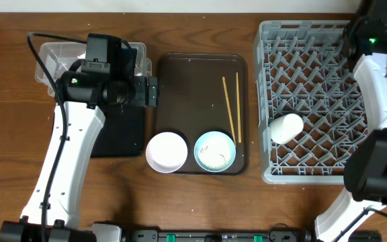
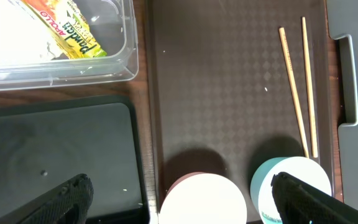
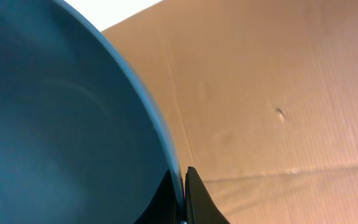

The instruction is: Sort waste into correct bins and load items into the dishwasher rack

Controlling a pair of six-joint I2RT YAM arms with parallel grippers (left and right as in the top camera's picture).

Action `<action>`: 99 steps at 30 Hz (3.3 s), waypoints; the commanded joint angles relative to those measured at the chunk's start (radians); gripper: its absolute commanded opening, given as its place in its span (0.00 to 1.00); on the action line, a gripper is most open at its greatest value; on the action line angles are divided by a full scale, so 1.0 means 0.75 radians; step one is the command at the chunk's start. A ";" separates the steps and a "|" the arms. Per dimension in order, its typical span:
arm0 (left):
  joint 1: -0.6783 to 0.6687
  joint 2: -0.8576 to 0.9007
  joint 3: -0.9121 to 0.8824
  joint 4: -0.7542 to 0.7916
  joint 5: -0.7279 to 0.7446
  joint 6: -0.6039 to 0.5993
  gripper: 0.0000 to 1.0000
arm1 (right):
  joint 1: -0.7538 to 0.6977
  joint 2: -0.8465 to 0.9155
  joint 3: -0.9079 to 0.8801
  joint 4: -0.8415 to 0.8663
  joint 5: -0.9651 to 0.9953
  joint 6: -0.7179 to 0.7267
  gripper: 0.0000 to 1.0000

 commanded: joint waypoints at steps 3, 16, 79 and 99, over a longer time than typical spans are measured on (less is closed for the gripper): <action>0.003 0.006 0.009 -0.004 -0.017 0.014 0.94 | -0.011 0.026 0.010 0.039 -0.043 -0.140 0.01; 0.003 0.006 0.009 -0.004 -0.017 0.014 0.95 | -0.052 0.055 0.010 0.048 -0.017 -0.165 0.01; 0.003 0.006 0.009 -0.004 -0.017 0.014 0.95 | 0.250 -0.395 0.009 -0.735 -2.192 0.938 0.94; 0.003 0.006 0.009 -0.004 -0.017 0.014 0.95 | 0.644 -0.058 0.009 -1.046 -1.841 1.134 0.66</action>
